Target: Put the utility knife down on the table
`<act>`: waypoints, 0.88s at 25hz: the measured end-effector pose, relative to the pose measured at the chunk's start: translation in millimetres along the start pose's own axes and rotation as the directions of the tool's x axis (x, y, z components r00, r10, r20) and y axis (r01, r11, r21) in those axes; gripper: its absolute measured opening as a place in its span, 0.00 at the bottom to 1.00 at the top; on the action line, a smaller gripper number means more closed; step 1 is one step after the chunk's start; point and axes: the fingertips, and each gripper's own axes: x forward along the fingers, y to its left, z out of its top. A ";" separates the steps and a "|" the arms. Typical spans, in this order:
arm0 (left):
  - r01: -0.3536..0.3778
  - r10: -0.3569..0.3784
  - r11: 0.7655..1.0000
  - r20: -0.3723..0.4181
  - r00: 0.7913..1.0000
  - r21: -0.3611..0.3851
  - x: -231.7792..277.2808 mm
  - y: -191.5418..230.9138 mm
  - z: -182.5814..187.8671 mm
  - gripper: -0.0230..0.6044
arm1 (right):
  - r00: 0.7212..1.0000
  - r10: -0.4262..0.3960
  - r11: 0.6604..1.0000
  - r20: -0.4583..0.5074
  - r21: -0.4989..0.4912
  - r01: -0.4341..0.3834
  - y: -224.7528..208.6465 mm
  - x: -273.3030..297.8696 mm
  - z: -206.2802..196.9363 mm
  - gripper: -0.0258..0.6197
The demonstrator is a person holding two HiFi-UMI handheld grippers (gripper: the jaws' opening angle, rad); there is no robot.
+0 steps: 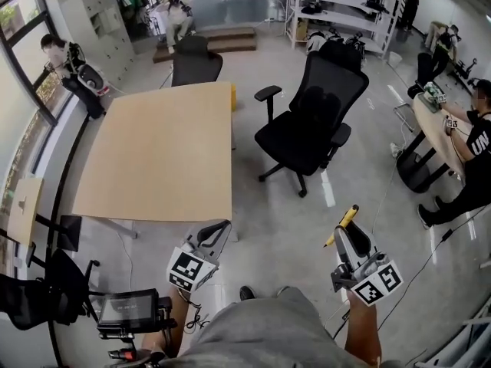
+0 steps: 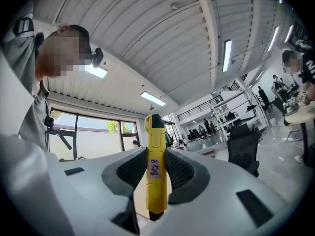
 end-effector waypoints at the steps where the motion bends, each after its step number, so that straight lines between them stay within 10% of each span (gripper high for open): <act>1: -0.014 0.014 1.000 -0.008 1.000 -0.003 1.0 9.2 -2.4 0.05 | 1.000 0.012 1.000 -0.003 0.003 -0.012 -2.0 10.7 -0.9 0.22; 22: -0.362 0.356 0.932 -0.135 0.925 -0.029 75.3 162.1 -2.0 0.05 | 0.917 0.394 0.912 -0.058 0.144 -0.383 -115.5 249.0 -16.5 0.22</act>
